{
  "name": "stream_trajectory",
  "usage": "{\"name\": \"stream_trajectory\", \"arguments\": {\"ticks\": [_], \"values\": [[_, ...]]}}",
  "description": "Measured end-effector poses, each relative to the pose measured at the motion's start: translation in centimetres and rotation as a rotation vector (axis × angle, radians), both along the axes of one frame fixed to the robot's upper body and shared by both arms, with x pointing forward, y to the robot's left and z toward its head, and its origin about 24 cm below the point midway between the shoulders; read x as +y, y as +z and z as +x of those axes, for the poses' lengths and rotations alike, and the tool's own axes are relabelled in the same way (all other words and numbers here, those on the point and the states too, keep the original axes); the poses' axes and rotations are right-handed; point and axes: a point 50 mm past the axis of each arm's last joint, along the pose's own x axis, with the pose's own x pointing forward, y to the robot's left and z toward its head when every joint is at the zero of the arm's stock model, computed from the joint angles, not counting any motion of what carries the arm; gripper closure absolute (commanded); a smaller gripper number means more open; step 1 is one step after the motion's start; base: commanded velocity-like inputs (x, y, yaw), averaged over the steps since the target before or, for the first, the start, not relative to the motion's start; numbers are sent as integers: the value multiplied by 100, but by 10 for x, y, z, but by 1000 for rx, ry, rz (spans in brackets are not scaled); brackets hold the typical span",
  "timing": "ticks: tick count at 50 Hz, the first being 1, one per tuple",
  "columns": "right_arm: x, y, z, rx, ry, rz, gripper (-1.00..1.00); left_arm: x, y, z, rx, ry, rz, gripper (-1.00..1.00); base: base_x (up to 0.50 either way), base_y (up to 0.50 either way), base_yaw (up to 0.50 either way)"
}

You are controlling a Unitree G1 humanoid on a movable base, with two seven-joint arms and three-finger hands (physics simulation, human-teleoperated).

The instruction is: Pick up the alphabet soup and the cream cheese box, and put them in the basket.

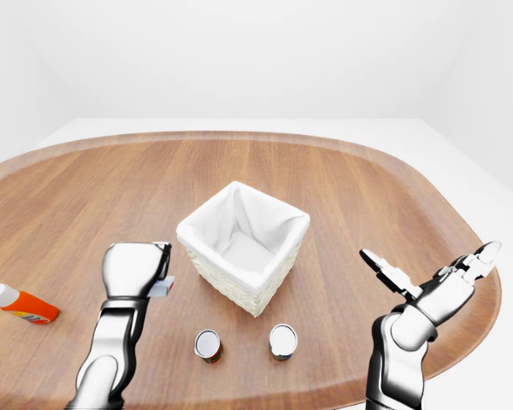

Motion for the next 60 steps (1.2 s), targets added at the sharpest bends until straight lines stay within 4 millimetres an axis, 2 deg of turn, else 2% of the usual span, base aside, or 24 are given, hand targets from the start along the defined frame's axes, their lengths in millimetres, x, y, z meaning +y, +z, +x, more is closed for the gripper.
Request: {"name": "stream_trajectory", "arguments": {"ticks": [26,48,60], "values": [[0,0,1,4,1,7,-100,-42,59,36,-30,-20,171,100,0,0,0],[-1,0,0,3,0,8,-100,-62,92,83,15,-38,166,100,0,0,0],[-1,0,0,4,0,7,-100,-78,100,104,52,-97,145,100,0,0,0]]}}
